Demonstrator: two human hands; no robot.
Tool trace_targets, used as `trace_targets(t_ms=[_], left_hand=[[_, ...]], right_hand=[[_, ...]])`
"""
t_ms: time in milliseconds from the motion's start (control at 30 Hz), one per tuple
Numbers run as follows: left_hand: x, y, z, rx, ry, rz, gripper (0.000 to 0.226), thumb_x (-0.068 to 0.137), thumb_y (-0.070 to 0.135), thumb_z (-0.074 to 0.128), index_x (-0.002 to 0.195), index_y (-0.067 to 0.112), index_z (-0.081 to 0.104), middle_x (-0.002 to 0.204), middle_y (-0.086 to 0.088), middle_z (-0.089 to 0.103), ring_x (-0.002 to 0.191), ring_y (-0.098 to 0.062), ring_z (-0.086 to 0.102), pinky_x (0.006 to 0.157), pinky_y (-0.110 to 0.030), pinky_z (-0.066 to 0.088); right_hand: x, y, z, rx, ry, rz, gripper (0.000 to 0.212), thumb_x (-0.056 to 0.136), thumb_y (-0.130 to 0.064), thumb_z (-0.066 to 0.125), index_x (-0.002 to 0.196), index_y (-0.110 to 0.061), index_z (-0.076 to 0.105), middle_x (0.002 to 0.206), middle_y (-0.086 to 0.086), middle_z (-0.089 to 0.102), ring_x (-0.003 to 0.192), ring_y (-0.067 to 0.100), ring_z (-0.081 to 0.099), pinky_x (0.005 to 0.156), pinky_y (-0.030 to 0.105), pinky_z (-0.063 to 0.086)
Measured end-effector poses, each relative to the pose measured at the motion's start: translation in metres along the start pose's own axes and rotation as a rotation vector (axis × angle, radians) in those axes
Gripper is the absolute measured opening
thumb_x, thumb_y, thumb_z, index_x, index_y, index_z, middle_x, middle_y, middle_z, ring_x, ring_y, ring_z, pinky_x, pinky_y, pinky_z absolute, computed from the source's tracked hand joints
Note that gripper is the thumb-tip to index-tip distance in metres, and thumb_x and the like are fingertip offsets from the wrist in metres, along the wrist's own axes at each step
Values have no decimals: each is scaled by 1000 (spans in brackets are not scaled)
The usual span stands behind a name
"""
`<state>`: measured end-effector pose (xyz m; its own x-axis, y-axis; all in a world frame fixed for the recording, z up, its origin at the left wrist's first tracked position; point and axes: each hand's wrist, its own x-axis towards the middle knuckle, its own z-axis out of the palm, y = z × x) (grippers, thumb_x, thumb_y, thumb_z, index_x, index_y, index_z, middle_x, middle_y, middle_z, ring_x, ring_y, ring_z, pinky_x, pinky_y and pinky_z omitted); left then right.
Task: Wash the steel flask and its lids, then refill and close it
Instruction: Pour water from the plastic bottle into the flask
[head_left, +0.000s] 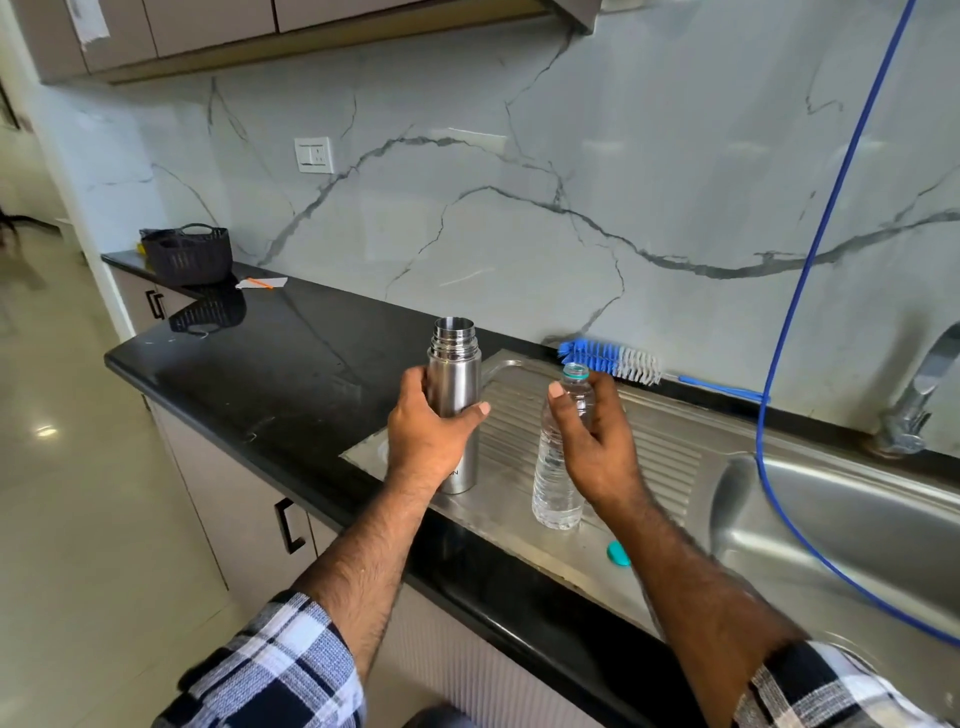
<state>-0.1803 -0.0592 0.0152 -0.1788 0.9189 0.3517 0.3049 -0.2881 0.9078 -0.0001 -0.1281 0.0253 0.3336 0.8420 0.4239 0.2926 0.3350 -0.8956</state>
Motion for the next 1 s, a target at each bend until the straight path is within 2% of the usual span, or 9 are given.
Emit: trace_targets(t_ms=[100, 167, 300, 433, 567, 667, 800, 900, 1000], left_hand=[[1, -2, -1, 21, 3, 8, 67, 72, 31, 97, 124, 26, 55, 98, 22, 60, 88, 9, 58, 66, -16, 43], [2, -2, -1, 24, 5, 14, 66, 71, 32, 98, 121, 28, 55, 98, 21, 62, 90, 6, 60, 67, -17, 45], [3, 0, -1, 7, 9, 20, 68, 69, 31, 99, 120, 30, 55, 99, 20, 64, 91, 0, 64, 69, -18, 47], [2, 4, 0, -16, 20, 29, 68, 65, 31, 101, 115, 35, 54, 101, 16, 69, 93, -2, 68, 80, -30, 59], [1, 26, 6, -52, -18, 61, 70, 62, 33, 102, 116, 33, 57, 106, 13, 73, 94, -7, 72, 85, -37, 62], [-6, 53, 20, -83, -95, 105, 70, 61, 33, 102, 116, 32, 58, 108, 11, 73, 96, -8, 72, 86, -41, 63], [-29, 90, 61, -84, -220, 159, 68, 59, 37, 102, 111, 32, 58, 102, 13, 73, 92, -7, 72, 84, -40, 63], [-52, 111, 96, -100, -290, 177, 68, 56, 40, 102, 108, 31, 58, 99, 13, 72, 88, -7, 72, 79, -35, 62], [-79, 130, 129, -123, -386, 182, 67, 58, 38, 102, 107, 31, 58, 99, 15, 69, 89, -8, 71, 78, -30, 59]], right_hand=[[1, 3, -2, -4, -3, 14, 31, 101, -52, 66, 126, -35, 57, 107, -29, 72, 96, 0, 74, 90, 39, 63], [3, 7, -7, -50, -27, 46, 50, 91, -56, 77, 132, -37, 53, 107, -21, 73, 96, 4, 74, 91, 44, 63], [2, 16, -19, -142, -62, 78, 94, 76, -46, 94, 152, -41, 39, 129, -16, 66, 108, 4, 69, 89, 30, 58], [2, 15, -23, -108, -5, 90, 77, 84, -40, 88, 145, -41, 41, 121, -9, 70, 103, 12, 73, 92, 48, 63], [13, -1, -45, -155, 21, 93, 69, 86, -38, 87, 139, -31, 43, 111, -11, 70, 96, 10, 72, 94, 50, 62], [27, -24, -79, -247, 34, 54, 63, 84, -37, 89, 133, -23, 53, 108, -10, 72, 95, 10, 72, 92, 43, 60], [32, -58, -141, -418, 51, -29, 61, 80, -36, 93, 127, -27, 56, 103, -14, 72, 92, 0, 69, 75, 23, 51], [27, -76, -185, -535, 61, -40, 59, 77, -38, 94, 120, -32, 55, 100, -18, 71, 90, -5, 66, 72, 19, 47], [17, -86, -228, -630, 58, -16, 61, 77, -36, 94, 122, -31, 54, 103, -11, 73, 91, 9, 71, 77, 26, 51]])
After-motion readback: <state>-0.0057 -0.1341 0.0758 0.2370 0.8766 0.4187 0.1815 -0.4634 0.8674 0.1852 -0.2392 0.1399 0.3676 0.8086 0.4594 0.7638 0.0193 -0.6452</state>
